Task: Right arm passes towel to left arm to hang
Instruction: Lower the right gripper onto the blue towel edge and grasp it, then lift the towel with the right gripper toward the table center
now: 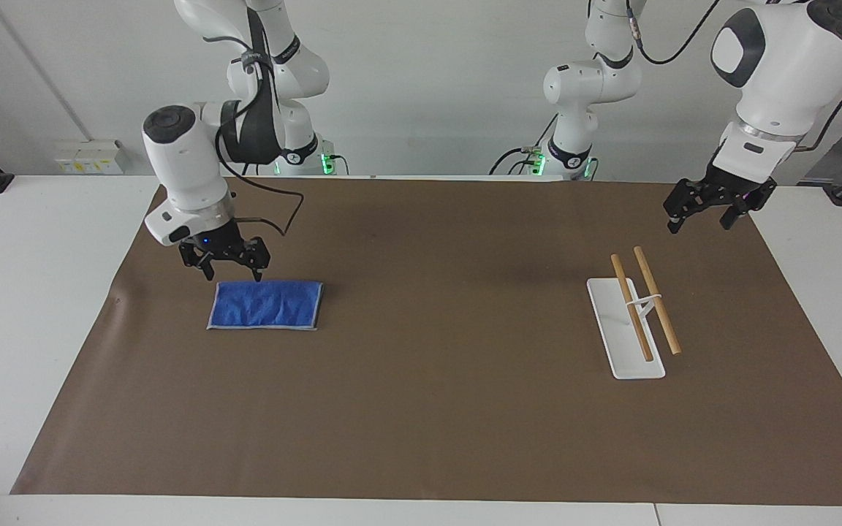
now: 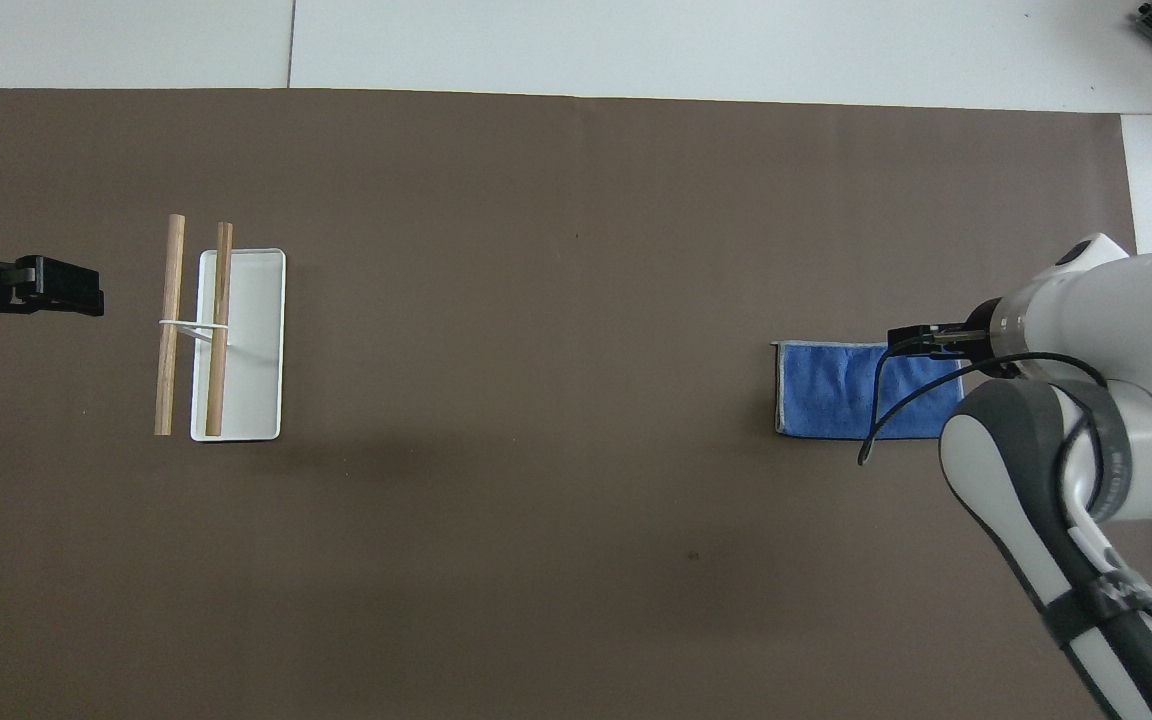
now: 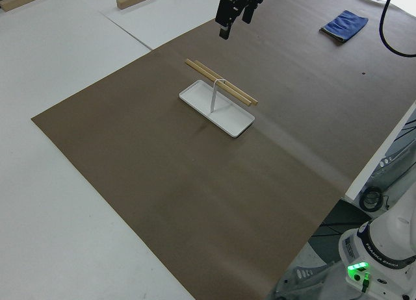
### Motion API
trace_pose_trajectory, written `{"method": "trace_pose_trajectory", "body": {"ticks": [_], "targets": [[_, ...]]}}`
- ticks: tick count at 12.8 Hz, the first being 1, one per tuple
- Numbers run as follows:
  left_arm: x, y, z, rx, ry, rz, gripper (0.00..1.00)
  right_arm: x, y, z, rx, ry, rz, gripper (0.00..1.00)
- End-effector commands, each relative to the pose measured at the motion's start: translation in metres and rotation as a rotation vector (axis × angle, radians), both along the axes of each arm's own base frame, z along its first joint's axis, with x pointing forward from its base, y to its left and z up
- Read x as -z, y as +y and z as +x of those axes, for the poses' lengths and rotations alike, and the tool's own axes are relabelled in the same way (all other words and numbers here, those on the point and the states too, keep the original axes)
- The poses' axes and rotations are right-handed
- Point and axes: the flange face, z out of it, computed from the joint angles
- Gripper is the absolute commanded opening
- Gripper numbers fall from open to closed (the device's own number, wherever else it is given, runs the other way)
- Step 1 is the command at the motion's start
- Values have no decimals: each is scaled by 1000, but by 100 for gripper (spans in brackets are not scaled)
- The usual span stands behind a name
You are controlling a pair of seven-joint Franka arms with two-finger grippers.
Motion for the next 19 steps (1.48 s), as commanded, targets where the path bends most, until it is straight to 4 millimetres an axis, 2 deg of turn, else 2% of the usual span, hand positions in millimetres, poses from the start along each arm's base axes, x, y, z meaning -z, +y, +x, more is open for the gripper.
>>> {"method": "trace_pose_trajectory", "body": {"ticks": [1, 6, 9, 12, 13, 14, 15, 19], "targets": [[-2, 3, -8, -2, 8, -10, 100, 46, -8, 4, -52, -17, -7, 100], [-2, 2, -8, -1, 8, -10, 100, 114, -39, -20, -59, -13, -14, 100], [-2, 3, -8, -2, 8, -10, 100, 121, -35, -22, -67, -7, -13, 100], [-2, 3, -8, -2, 8, -10, 100, 121, -33, -23, -67, 3, -12, 31], [-2, 3, -8, -2, 8, -10, 100, 119, -32, -22, -61, 1, -11, 4], [-2, 2, -8, -1, 8, -10, 100, 115, -26, -20, -59, 4, -9, 0], [-2, 3, -8, -4, 8, -10, 100, 108, -20, -16, -36, 16, 1, 0], [-2, 3, -8, -2, 8, -10, 100, 56, -9, 9, -29, 40, 12, 0]]}}
